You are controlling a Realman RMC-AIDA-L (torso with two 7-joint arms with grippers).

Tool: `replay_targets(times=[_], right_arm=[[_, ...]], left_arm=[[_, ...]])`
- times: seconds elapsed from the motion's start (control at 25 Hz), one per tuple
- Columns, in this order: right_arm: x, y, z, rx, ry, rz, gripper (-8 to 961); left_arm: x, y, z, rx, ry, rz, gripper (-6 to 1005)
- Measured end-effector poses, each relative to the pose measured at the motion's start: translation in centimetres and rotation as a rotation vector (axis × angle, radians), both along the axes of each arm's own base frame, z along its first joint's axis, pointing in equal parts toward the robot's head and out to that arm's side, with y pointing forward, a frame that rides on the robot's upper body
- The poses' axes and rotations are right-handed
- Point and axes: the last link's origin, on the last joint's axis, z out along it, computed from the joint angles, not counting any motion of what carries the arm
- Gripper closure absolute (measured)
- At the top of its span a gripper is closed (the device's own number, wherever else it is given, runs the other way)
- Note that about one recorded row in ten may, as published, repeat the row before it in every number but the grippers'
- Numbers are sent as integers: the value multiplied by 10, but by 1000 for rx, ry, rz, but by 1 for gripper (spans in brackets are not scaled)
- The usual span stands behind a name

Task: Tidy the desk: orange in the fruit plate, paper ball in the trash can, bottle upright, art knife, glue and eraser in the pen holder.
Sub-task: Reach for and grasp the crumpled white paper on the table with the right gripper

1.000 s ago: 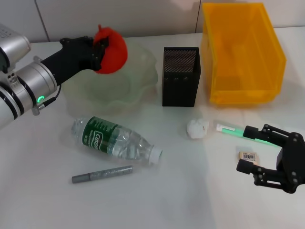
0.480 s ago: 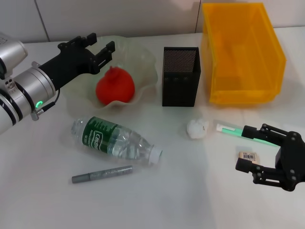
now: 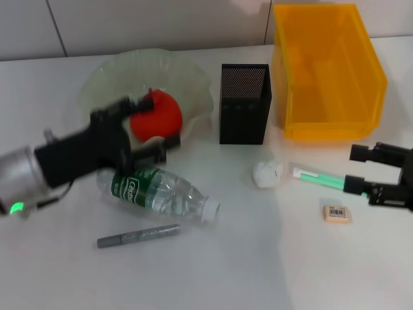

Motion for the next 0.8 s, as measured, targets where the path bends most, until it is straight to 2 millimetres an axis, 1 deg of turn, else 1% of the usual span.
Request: replay_targets(times=[0.04,0.08,0.12,0.16,0.2,0.24,0.28,0.32,0.36,0.44,0.48,0.52,0.64,0.68,0.72,0.8], right_arm=[[-6,8,9,-22,-28,-12,153],[-19,23,20,-98,-97,-44,153],[-19,23,20,-98,-97,-44,153],[-30,34,24,-148,-151,-59,153],[-37,41,26,-186,-198,-74,153],[-48,51,27,-218,-254,-72,153],[-67,67,26,-262,-362,-73,153],[-67,67,26,-262,-362,-73,153],[-74,72,25,-275,-406,-78,153],[-92,84,21,-298,-501,-98,153],[-106,92,17,-326,-572,-117,153],[-106,92,17,-326,-572,-117,153],[-125,97,9,-365,-651,-121,153],[-134,99,2,-383,-692,-123,153],[-134,99,2,-383,-692,-123,153],[-140,100,-8,-395,-740,-138,152]], left_arm=[[-3,-14,-2,-41,-7,-35,197],[-4,-24,-4,-70,-11,-56,182],[-5,-36,-8,-102,-13,-84,167],[-5,-36,-8,-102,-13,-84,152],[-6,-43,-11,-122,-11,-104,137],[-9,-55,-20,-155,18,-128,137],[-10,-56,-22,-161,29,-129,137],[-12,-58,-26,-172,42,-128,137],[-13,-60,-30,-186,56,-124,137],[-14,-64,-35,-208,66,-123,137],[-15,-66,-36,-216,68,-122,137],[-15,-66,-36,-216,68,-122,137],[-15,-69,-39,-222,64,-119,137],[-15,-69,-39,-222,64,-119,137],[-15,-69,-39,-222,64,-119,137],[-15,-69,-39,-222,66,-115,137]])
